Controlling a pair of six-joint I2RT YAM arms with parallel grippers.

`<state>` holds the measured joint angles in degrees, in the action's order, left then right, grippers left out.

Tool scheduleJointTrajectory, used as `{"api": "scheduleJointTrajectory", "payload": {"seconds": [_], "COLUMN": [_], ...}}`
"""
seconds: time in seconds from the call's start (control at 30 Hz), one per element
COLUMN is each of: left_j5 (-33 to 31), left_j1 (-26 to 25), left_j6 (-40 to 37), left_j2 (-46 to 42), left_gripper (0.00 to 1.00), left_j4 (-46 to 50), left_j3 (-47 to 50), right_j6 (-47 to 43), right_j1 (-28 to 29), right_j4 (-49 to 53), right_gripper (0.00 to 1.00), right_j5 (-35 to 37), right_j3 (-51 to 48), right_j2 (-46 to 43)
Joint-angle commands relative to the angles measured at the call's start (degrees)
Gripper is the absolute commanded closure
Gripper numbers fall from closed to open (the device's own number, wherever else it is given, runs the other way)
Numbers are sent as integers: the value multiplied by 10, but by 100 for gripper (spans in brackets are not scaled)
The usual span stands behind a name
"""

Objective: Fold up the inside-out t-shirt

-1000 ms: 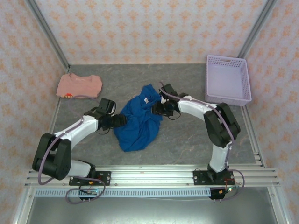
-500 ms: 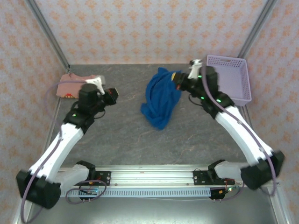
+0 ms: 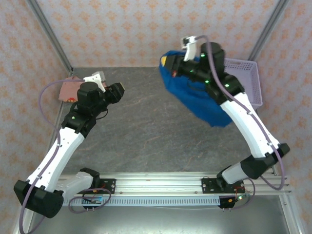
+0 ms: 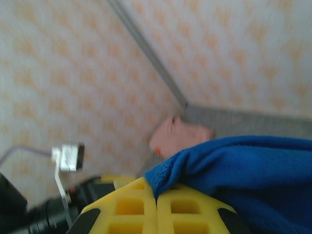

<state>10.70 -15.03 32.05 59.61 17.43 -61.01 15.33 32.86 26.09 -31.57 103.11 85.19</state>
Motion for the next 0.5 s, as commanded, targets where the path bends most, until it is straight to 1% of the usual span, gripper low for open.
{"api": "scheduleJointTrajectory", "payload": {"seconds": [0.0, 0.07, 0.1, 0.17, 0.23, 0.27, 0.3, 0.33, 0.4, 0.47], "left_j5": [-82, -100, -107, -90, -47, -27, -14, -10, -24, -37], "left_j1": [-4, -4, -4, -4, -6, -10, -20, -37, -78, -114], "left_j6": [-34, -41, -42, -47, -37, -30, -23, -21, -31, -51], "left_j2": [-23, -23, -23, -23, -22, -20, -17, -10, 12, 51], "left_gripper": [44, 39, 36, 33, 30, 28, 27, 26, 25, 23], "left_j4": [67, 83, 92, 99, 90, 80, 69, 61, 55, 64], "left_j3": [-6, 3, 8, 22, 49, 66, 83, 99, 110, 103], "right_j6": [-5, -20, -33, -44, -36, -30, -25, -24, -18, -6], "right_j1": [38, 66, 72, 70, 52, 40, 22, 10, -2, -18], "right_j4": [57, 103, 136, 139, 99, 91, 94, 105, 128, 141], "right_gripper": [97, 76, 66, 52, 36, 33, 32, 31, 32, 33], "right_j5": [-41, -50, -42, 9, 75, 90, 99, 123, 191, 227], "right_j3": [-49, -75, -84, -146, -239, -271, -297, -315, -339, -357], "right_j2": [23, 63, 76, 52, -5, -19, -28, -27, -15, 2]}}
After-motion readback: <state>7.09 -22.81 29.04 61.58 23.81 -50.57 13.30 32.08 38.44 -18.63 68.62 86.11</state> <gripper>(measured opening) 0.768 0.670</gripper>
